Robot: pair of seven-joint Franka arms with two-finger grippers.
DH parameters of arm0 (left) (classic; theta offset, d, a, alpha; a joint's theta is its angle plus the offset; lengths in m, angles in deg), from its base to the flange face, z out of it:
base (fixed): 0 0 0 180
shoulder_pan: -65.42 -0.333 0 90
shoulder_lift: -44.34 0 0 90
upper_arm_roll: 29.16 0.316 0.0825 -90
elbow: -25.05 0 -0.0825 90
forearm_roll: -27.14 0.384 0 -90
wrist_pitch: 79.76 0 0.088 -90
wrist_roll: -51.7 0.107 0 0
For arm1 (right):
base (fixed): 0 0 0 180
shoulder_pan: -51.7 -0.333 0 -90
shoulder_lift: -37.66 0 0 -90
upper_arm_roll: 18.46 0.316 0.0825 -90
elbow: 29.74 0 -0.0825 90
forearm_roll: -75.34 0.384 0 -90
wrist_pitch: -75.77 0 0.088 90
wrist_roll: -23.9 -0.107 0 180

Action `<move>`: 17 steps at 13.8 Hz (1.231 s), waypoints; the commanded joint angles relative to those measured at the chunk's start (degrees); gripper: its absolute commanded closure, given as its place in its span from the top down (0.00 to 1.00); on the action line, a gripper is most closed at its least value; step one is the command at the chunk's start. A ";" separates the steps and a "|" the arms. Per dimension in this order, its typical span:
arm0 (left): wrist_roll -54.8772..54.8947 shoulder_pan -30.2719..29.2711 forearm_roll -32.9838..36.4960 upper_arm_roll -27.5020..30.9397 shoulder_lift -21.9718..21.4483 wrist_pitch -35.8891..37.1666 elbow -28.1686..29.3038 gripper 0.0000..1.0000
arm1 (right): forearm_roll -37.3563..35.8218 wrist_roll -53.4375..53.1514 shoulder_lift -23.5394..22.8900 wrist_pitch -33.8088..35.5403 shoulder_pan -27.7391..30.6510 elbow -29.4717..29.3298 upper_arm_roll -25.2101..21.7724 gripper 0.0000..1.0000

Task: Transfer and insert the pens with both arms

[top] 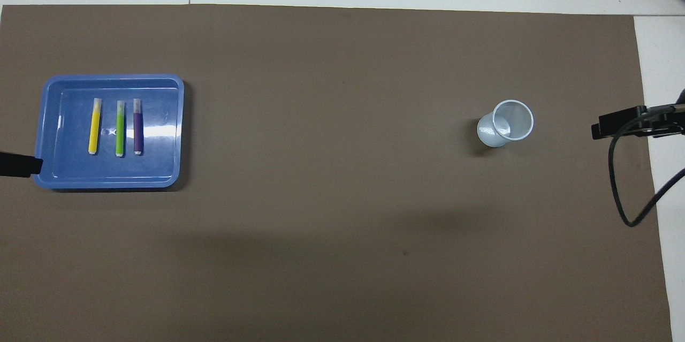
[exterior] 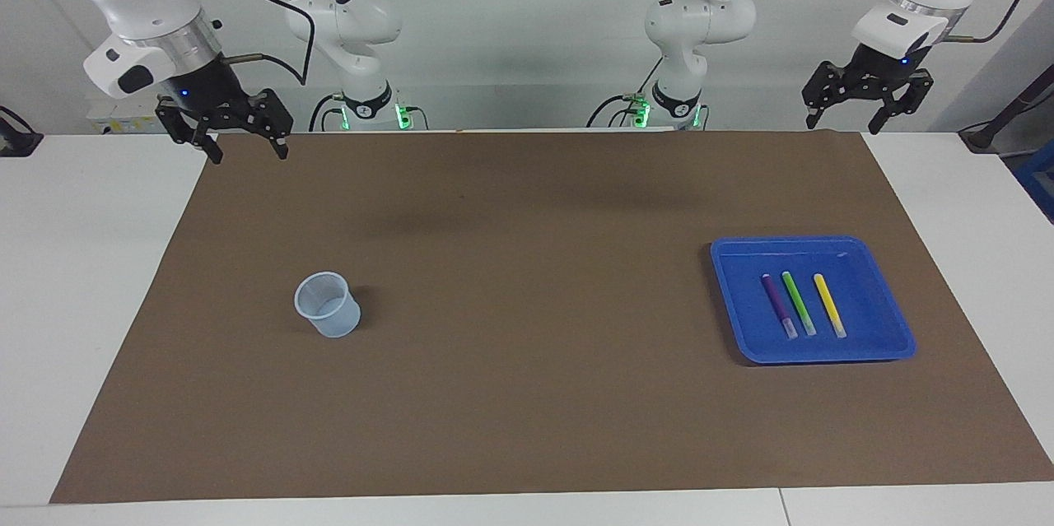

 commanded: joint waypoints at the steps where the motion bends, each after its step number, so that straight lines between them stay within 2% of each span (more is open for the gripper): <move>1: 0.35 0.70 1.06 0.51 -0.84 0.52 0.57 1.00 | -0.49 0.79 -0.10 2.15 0.58 -2.04 0.36 1.00; 17: 0.35 0.70 1.06 0.51 -0.84 0.52 0.57 1.00 | -0.67 0.88 -0.10 3.56 0.49 -2.39 0.36 1.00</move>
